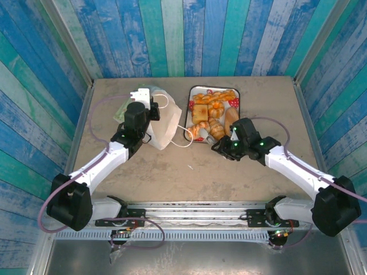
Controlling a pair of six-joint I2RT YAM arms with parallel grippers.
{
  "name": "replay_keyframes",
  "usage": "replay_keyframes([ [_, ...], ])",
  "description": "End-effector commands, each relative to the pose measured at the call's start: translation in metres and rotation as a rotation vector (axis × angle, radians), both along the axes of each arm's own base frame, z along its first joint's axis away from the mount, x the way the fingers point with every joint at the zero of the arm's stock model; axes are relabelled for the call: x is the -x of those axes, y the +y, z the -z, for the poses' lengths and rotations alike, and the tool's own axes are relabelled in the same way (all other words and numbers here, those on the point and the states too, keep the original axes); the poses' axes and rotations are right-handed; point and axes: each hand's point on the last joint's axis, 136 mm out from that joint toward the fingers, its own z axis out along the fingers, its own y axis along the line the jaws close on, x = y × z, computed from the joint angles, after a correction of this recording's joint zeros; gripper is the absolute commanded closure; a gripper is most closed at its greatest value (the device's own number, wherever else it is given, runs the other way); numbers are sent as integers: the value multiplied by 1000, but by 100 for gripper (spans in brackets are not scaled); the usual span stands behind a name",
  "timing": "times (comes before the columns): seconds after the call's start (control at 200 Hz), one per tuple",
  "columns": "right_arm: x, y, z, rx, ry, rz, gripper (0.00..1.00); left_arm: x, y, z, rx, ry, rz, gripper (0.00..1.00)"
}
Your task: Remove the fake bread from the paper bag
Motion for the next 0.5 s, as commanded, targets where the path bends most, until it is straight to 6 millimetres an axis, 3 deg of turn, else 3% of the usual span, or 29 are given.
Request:
replay_keyframes([
  [0.0,3,-7,-8,17,-19,3,60,5,2,-20,26,-63,4,100],
  [0.21,12,-20,-14,86,-20,-2,62,5,2,-21,27,-61,6,100],
  [0.351,10,-29,-31,118,-72,8,66,6,2,-22,31,-65,6,100],
  [0.496,5,-31,-45,140,-113,1,65,6,2,-21,30,-63,6,100],
])
